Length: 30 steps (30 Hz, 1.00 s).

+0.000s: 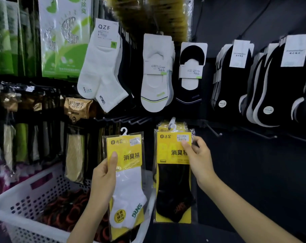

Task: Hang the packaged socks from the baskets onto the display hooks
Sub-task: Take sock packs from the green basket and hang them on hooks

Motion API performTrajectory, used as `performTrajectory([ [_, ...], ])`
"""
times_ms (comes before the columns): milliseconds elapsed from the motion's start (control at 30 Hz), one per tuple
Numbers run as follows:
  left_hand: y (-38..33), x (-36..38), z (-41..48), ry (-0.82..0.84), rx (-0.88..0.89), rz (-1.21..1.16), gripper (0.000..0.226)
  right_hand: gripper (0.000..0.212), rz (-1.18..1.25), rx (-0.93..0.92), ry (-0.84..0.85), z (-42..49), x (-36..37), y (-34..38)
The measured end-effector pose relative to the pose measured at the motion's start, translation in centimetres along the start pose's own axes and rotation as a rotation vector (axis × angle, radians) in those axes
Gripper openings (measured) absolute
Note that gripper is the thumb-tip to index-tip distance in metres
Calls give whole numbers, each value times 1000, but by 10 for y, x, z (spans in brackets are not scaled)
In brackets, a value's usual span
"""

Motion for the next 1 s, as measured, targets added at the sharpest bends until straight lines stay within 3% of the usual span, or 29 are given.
performTrajectory([
  [133, 3, -8, 4, -15, -15, 11, 59, 11, -46, 34, -37, 8, 12, -11],
  [267, 0, -8, 2, -8, -18, 2, 45, 16, -93, 81, -106, 17, 10, -31],
  [467, -8, -5, 1, -11, 28, 5, 53, 24, -119, 237, -286, 31, -7, -64],
  [633, -3, 4, -1, 18, 9, -38, 48, 20, -183, 336, -372, 20, -27, -87],
  [867, 7, 26, -6, 89, -45, -34, 53, 14, -117, 228, -141, -15, -6, -64],
  [1000, 8, 42, -12, 131, -75, -59, 41, 31, -134, 149, -93, -16, 5, -47],
])
Point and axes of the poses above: each hand's wrist, its own z-axis towards the middle knuckle, its own x-axis out of the palm, y = z × x, the point moved 6 cm from there along z, towards the middle knuckle, and after that the axes turned 2 degrees about -x, right-handed, at the moved point
